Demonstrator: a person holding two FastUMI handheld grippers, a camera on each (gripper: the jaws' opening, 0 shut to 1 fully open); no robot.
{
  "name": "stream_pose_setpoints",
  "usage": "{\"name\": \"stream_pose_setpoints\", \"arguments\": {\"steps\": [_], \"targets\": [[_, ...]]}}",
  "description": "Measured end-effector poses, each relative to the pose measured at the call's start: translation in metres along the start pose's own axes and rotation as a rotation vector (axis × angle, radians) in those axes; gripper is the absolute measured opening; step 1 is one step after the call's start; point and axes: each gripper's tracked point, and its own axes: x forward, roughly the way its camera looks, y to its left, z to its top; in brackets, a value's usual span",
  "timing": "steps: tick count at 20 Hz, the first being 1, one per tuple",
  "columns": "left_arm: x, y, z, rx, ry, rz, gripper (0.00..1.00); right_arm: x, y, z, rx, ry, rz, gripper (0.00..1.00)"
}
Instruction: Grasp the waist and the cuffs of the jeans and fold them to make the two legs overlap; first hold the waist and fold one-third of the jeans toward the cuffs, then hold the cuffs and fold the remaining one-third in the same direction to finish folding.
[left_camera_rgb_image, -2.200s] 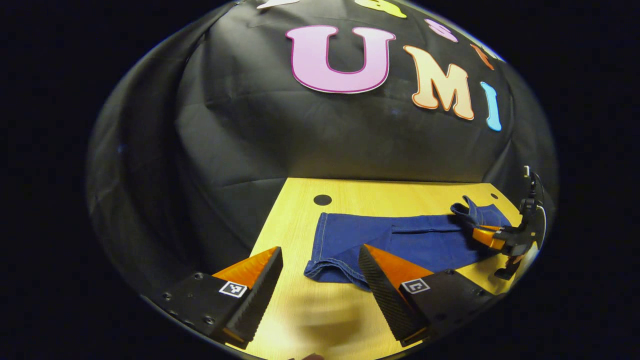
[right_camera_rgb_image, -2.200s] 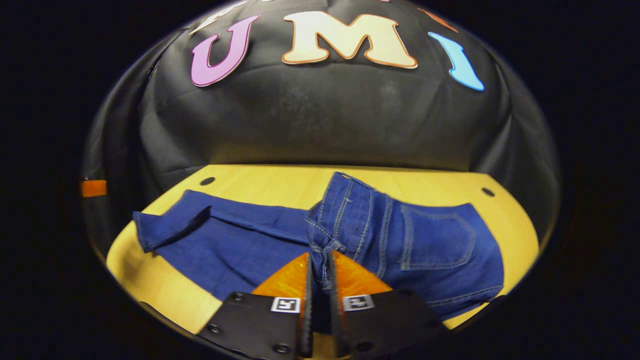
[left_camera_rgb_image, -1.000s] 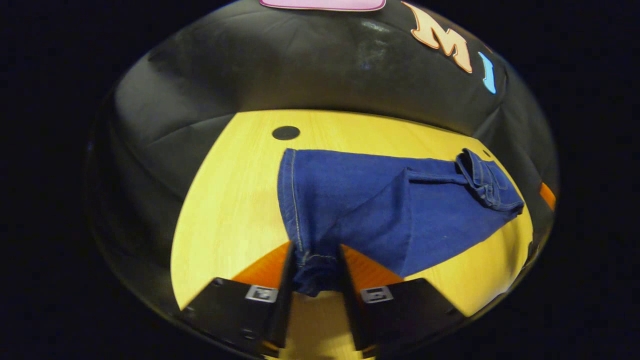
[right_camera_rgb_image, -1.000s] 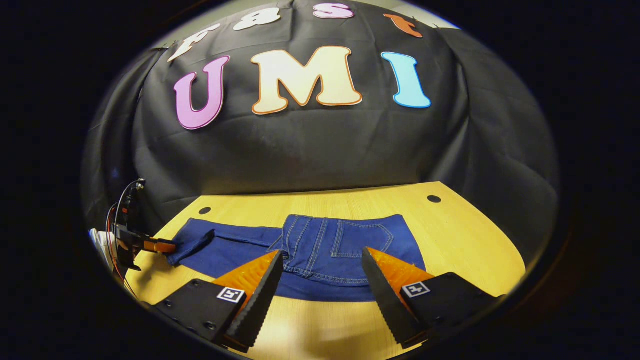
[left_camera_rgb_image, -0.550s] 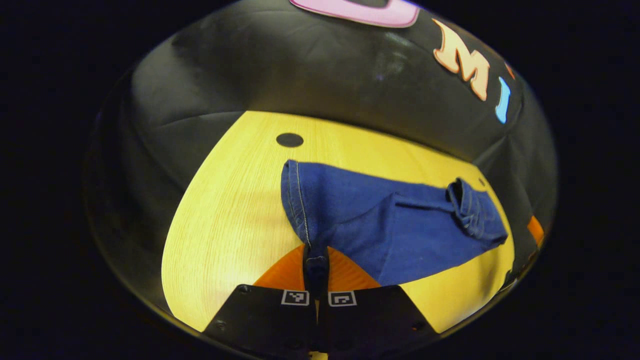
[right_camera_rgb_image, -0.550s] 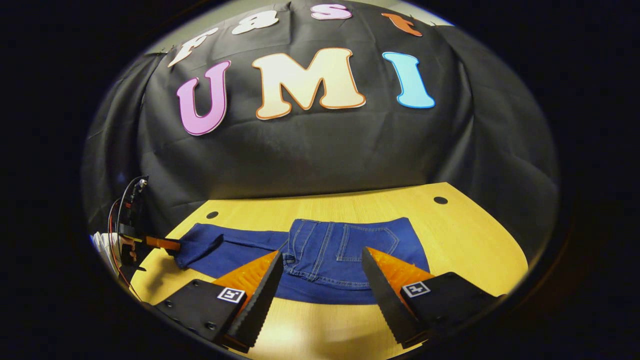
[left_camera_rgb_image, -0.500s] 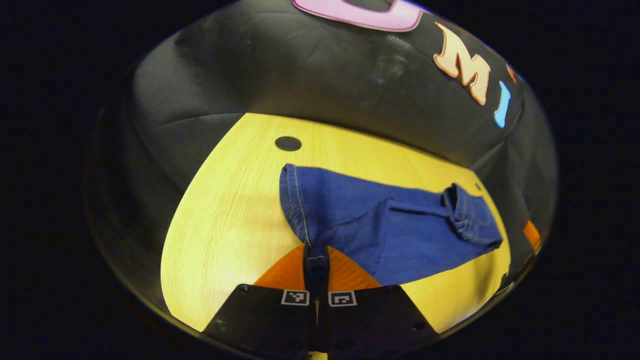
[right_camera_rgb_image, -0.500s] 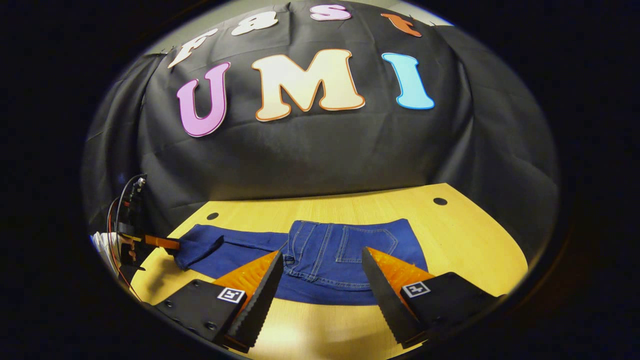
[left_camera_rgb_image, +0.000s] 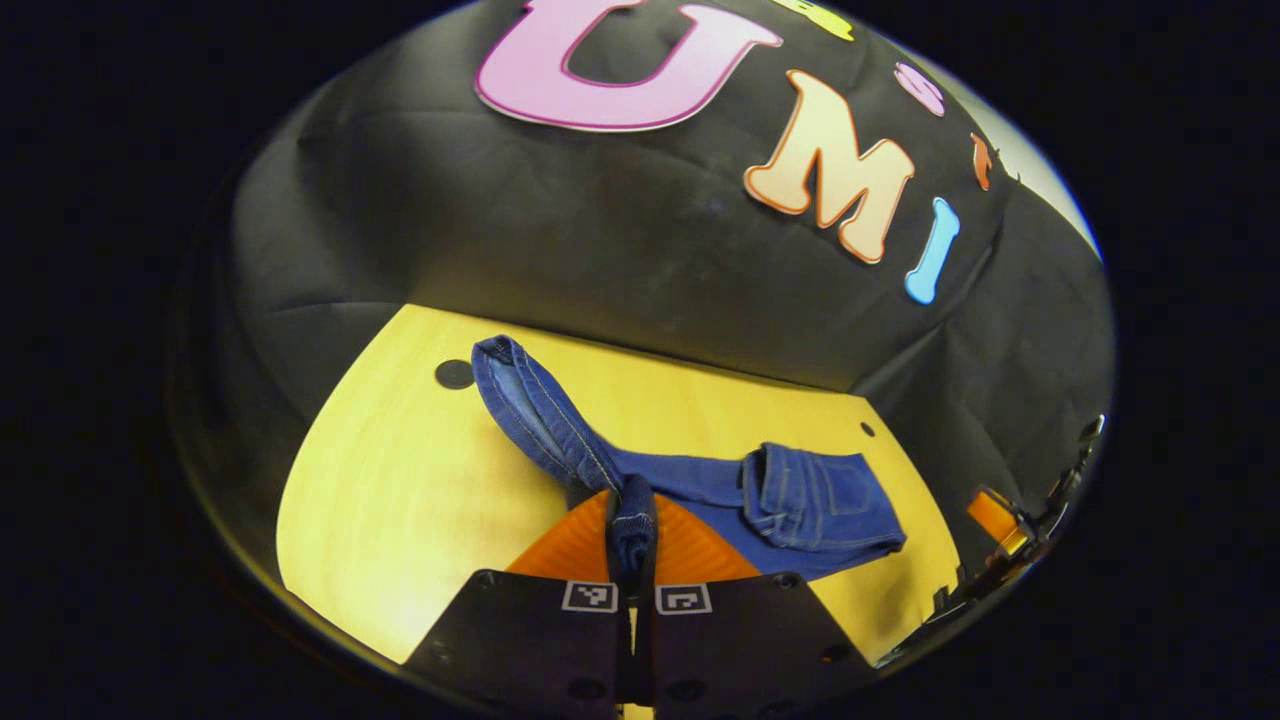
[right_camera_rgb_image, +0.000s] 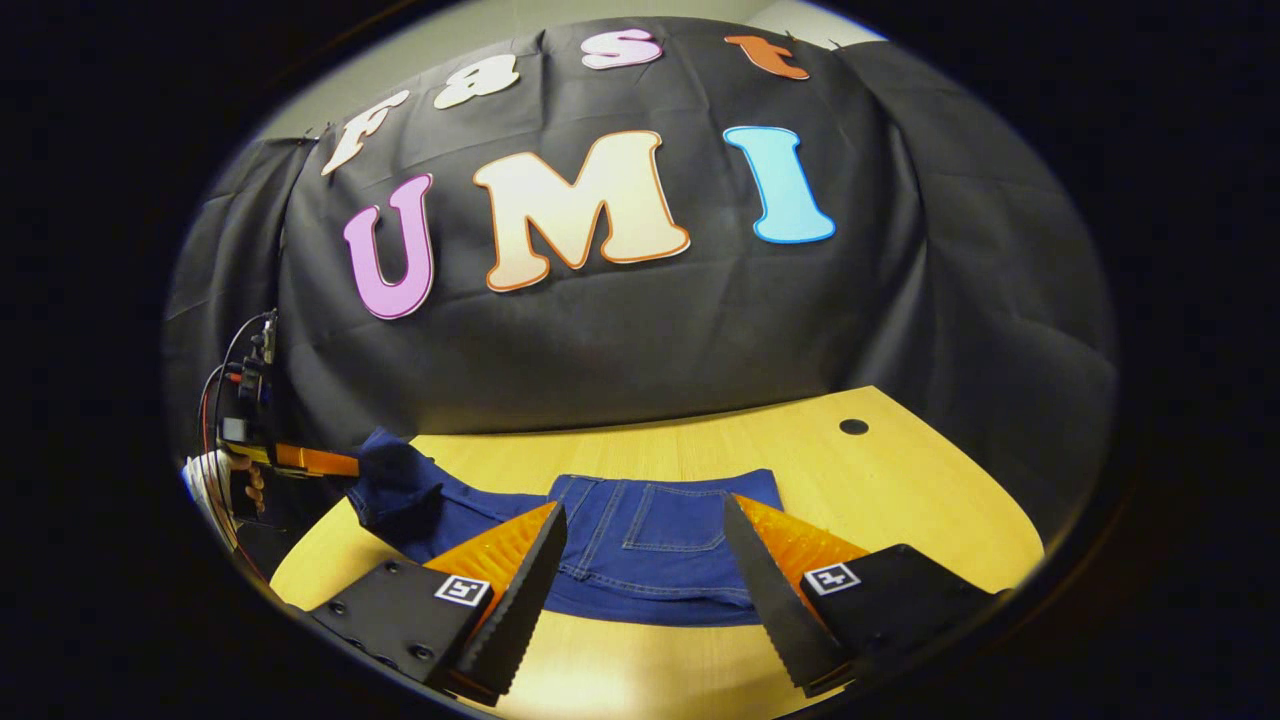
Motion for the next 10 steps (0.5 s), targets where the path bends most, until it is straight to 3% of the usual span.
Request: {"name": "stream_pose_setpoints", "arguments": {"steps": [4,5,6,10], "targets": [[0.014,-0.068,0.016,0.022,-0.032,-0.058,0.0,-0.013,-0.034,0.014,0.002,-0.011,0.006,0.98],[0.019,-0.084,0.017,0.034,-0.035,-0.071,0.0,-0.016,-0.043,0.018,0.006,-0.013,0.008,0.93],[0.024,-0.099,0.017,0.041,-0.038,-0.076,0.0,-0.019,-0.051,0.019,0.008,-0.015,0.01,0.98],[0.044,-0.161,0.014,0.089,-0.045,-0.132,0.0,-0.034,-0.087,0.027,-0.002,-0.023,-0.002,0.98]]}}
